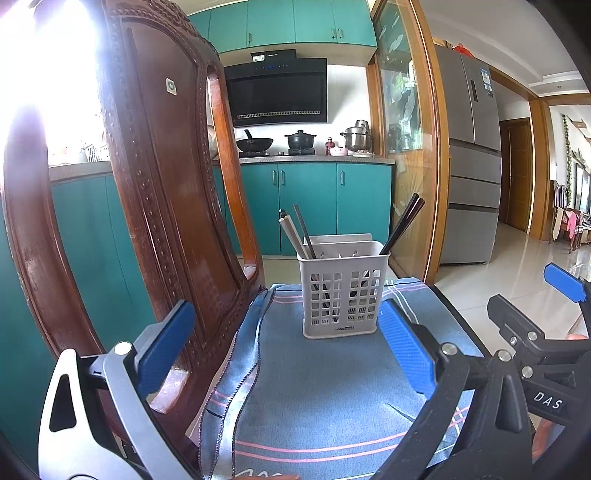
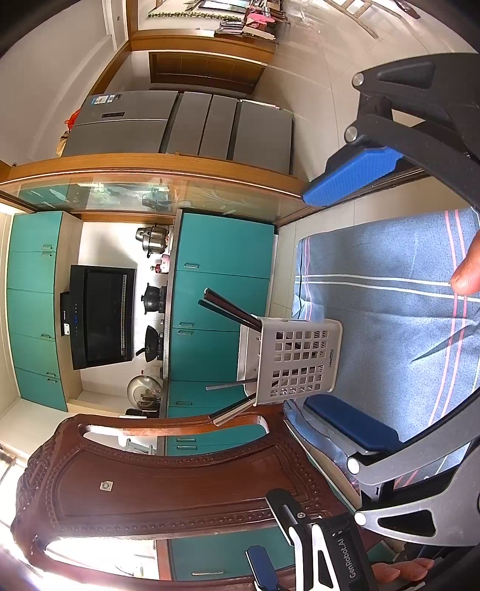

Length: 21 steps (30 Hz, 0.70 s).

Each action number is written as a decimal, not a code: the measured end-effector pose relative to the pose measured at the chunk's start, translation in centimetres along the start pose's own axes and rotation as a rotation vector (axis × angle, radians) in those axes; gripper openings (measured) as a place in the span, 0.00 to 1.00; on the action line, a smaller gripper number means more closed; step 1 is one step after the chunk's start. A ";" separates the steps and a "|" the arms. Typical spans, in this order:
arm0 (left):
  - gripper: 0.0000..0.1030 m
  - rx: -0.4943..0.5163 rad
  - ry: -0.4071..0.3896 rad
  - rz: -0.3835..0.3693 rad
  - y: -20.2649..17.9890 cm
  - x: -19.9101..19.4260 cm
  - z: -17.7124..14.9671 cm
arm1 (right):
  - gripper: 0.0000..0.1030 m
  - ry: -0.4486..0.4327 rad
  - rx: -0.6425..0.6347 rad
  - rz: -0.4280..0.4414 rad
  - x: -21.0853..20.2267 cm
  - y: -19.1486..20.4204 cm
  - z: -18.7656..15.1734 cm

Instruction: Organize utensils

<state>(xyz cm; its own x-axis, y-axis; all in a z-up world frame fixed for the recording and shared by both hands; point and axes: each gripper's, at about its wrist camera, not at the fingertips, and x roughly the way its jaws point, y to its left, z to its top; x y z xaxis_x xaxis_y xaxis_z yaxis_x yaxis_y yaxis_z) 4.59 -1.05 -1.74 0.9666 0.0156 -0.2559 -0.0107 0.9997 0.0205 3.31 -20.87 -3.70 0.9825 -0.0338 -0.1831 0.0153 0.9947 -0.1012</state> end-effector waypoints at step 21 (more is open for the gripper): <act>0.96 0.005 0.015 -0.006 -0.1 0.5 -0.4 | 0.97 0.004 -0.002 0.004 0.0 0.0 -0.1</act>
<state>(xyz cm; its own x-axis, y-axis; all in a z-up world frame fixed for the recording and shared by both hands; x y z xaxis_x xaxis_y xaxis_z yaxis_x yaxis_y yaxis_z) 4.98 -1.14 -2.22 0.9628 0.0099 -0.2700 -0.0037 0.9997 0.0234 3.28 -20.86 -3.76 0.9818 -0.0306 -0.1877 0.0115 0.9947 -0.1024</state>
